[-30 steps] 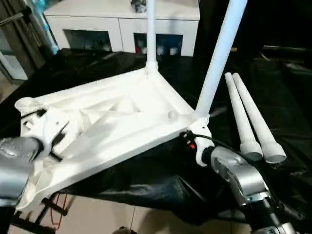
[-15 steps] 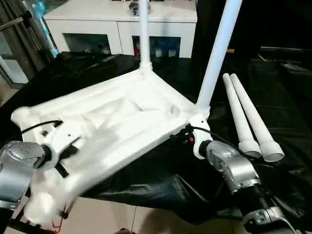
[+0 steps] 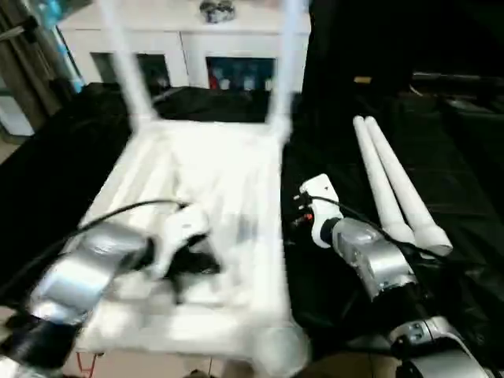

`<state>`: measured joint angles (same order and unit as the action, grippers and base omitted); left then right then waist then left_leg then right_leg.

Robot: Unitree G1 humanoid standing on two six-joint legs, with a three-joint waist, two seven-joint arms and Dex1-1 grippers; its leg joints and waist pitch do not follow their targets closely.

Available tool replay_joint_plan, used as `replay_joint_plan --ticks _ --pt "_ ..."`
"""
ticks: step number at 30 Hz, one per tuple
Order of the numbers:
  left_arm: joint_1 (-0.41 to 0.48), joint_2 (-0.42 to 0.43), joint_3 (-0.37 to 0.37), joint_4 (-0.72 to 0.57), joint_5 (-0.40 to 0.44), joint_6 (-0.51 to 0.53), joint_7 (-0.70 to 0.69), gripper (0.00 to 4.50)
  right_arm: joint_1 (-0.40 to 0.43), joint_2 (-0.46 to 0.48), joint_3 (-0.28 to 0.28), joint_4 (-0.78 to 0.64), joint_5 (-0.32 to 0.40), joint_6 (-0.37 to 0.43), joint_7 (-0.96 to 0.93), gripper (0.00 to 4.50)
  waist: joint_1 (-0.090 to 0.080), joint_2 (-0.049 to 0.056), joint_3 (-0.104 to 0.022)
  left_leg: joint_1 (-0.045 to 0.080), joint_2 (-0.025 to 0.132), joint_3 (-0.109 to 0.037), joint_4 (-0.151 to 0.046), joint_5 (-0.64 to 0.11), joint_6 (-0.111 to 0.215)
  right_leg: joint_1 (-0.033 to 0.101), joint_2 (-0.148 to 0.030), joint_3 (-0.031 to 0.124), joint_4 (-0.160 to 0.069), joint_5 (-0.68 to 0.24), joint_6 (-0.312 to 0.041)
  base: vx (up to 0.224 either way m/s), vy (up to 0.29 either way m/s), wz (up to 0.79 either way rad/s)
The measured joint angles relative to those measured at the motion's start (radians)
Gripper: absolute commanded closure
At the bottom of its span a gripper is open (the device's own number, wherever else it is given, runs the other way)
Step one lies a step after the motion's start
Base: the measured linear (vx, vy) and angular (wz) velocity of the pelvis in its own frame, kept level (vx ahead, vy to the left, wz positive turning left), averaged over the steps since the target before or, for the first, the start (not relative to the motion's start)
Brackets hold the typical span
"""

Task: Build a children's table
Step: Rotate table base

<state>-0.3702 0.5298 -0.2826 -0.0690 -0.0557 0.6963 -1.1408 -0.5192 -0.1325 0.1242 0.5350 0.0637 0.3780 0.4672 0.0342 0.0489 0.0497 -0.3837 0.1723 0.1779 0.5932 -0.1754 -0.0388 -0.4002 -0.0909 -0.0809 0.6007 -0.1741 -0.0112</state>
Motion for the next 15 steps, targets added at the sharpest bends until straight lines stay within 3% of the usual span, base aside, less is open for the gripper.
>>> replay_joint_plan --ticks 4,8,15 --pt "-0.048 -0.057 -0.017 0.076 0.017 -0.05 0.062 4.5 -0.004 0.001 0.001 0.002 -0.003 -0.015 0.007 4.2 -0.01 -0.001 0.0 0.0 0.001 -0.001 0.001 0.0 0.0 -0.001 0.001 0.0 0.001 0.0 0.0 0.0 0.0 0.0" --pt "-0.123 -0.14 -0.022 0.231 0.059 -0.139 0.187 4.5 -0.003 -0.011 -0.011 -0.006 -0.012 -0.019 -0.001 4.42 -0.004 0.001 0.0 0.001 0.001 -0.001 0.002 0.0 0.0 0.0 0.001 0.0 0.001 0.001 -0.001 0.0 0.0 0.0" --pt "-0.209 -0.149 -0.016 0.431 0.177 -0.293 0.433 4.5 0.011 -0.02 -0.053 -0.131 -0.009 0.018 -0.07 4.47 -0.01 0.005 0.001 0.0 0.001 -0.002 0.002 0.0 0.0 0.0 0.001 -0.001 0.001 0.004 0.002 0.0 0.0 0.0"
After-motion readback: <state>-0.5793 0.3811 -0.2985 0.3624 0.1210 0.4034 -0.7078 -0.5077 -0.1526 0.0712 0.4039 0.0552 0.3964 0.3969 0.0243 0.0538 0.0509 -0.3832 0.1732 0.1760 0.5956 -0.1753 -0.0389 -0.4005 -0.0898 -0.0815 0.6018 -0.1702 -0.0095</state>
